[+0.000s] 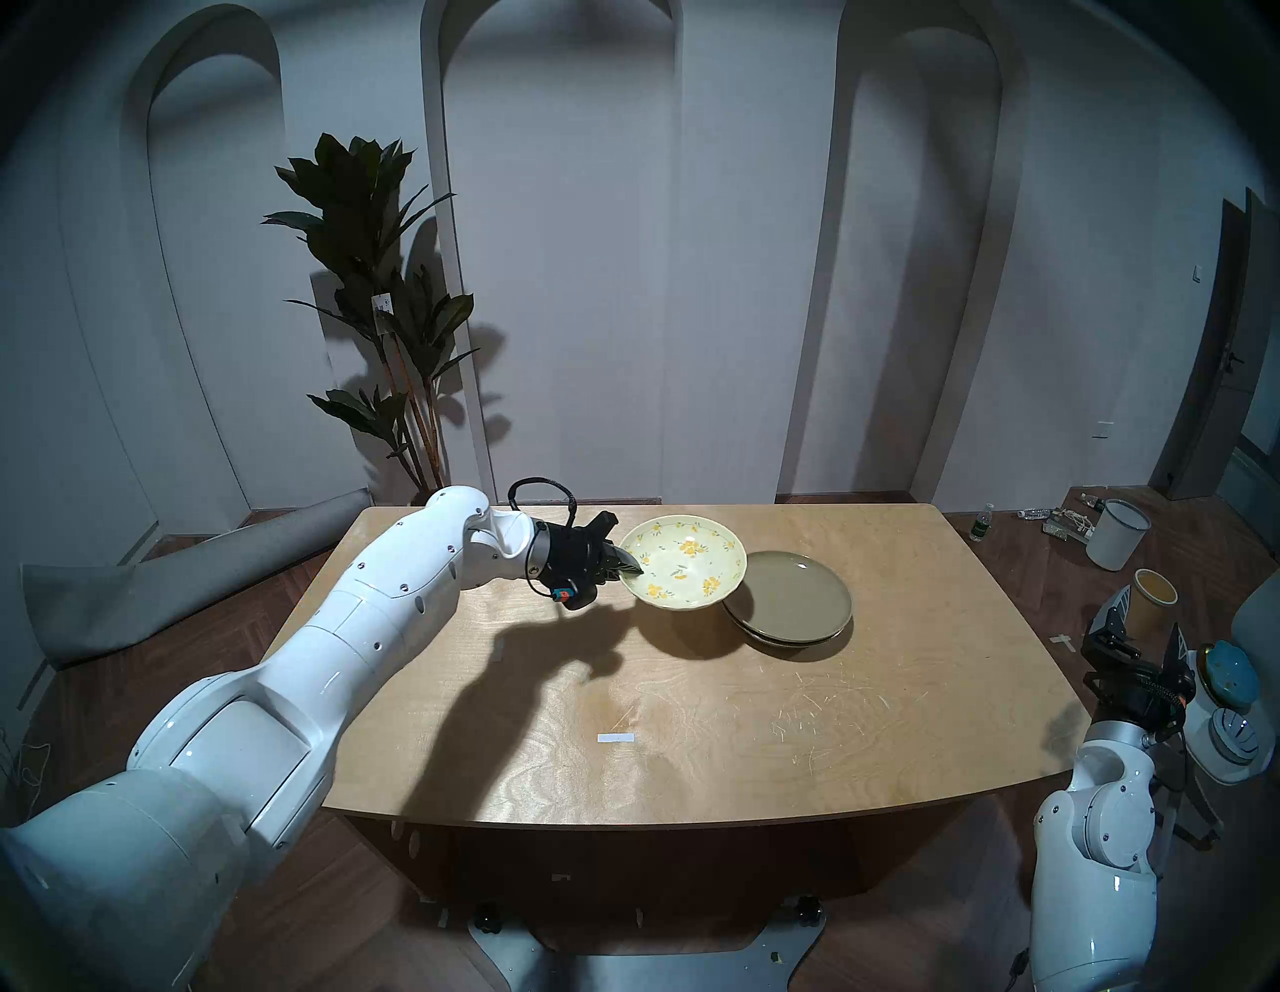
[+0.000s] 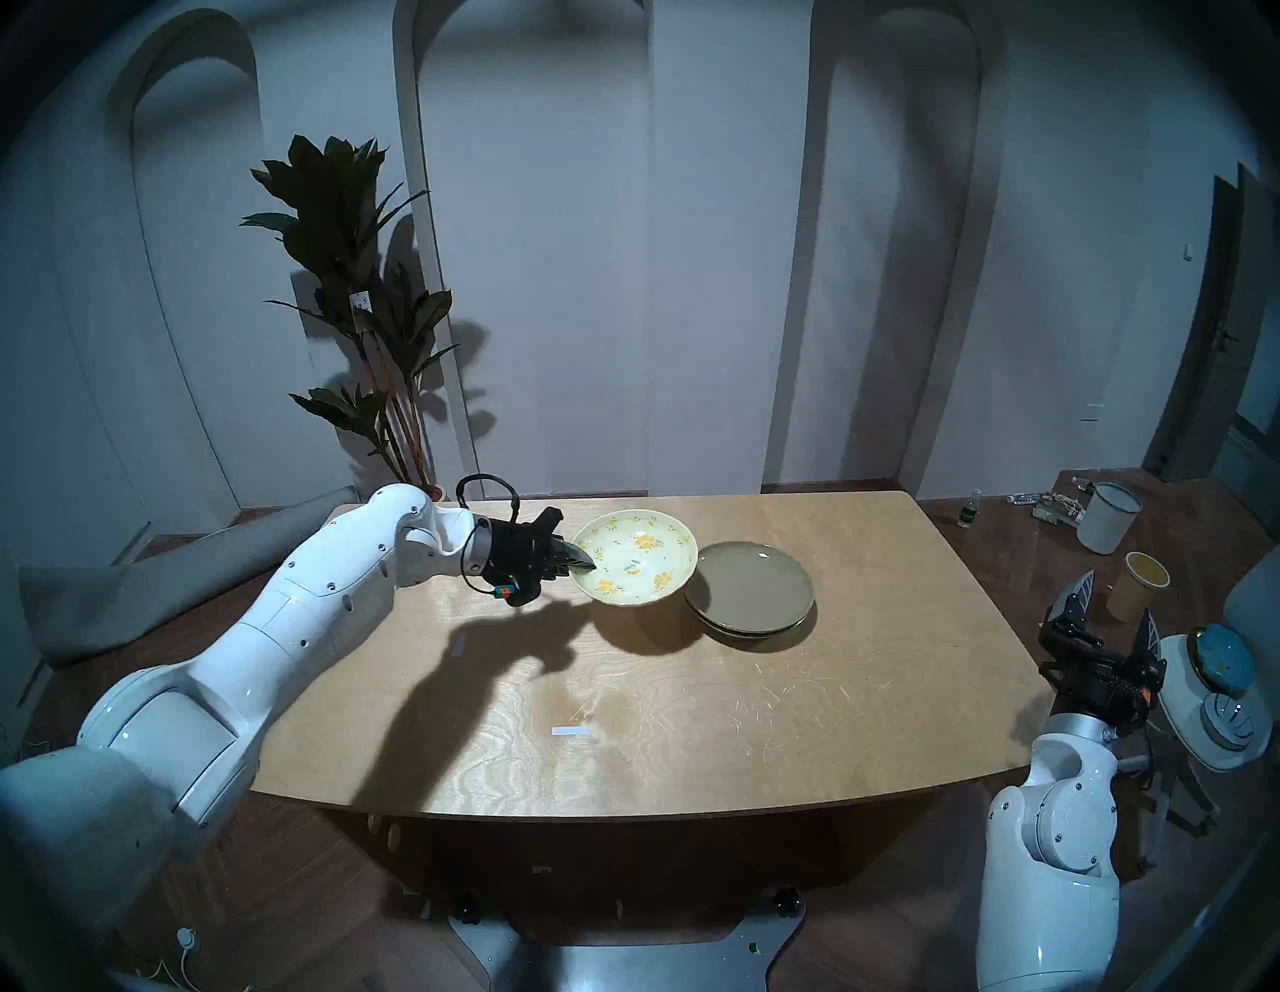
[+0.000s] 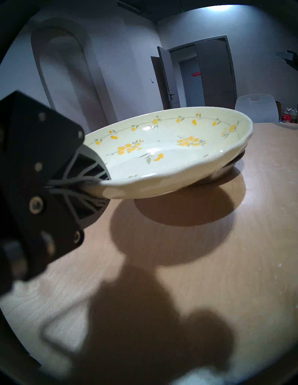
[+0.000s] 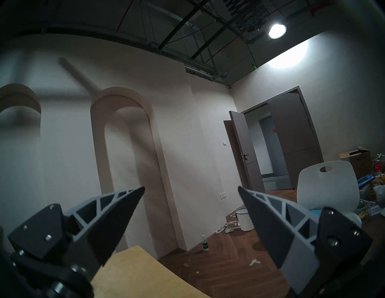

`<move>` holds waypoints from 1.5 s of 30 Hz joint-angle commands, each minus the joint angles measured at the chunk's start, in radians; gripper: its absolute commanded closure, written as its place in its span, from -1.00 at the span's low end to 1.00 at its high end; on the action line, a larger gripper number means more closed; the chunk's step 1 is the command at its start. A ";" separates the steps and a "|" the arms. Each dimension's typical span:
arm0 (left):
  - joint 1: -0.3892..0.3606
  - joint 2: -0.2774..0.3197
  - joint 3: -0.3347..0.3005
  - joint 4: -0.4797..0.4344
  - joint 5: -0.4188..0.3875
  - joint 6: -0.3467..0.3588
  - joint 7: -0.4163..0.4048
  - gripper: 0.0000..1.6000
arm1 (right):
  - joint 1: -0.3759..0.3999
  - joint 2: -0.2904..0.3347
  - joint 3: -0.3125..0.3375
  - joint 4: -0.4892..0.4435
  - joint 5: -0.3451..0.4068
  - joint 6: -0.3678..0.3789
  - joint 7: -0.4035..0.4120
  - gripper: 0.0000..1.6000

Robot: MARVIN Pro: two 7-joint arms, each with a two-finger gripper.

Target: Stack the plates into one stack

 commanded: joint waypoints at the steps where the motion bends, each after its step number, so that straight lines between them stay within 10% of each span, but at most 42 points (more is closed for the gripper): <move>1: -0.073 -0.076 -0.018 -0.006 -0.030 0.014 -0.011 1.00 | -0.011 -0.004 0.002 -0.036 -0.006 -0.013 0.004 -1.00; 25: -0.057 -0.257 0.010 0.040 -0.061 0.074 -0.108 1.00 | -0.036 -0.039 0.014 -0.010 0.004 -0.058 0.018 -1.00; 45: -0.078 -0.379 0.034 0.178 0.023 0.203 -0.018 1.00 | -0.061 -0.044 0.044 0.023 0.042 -0.102 0.050 -1.00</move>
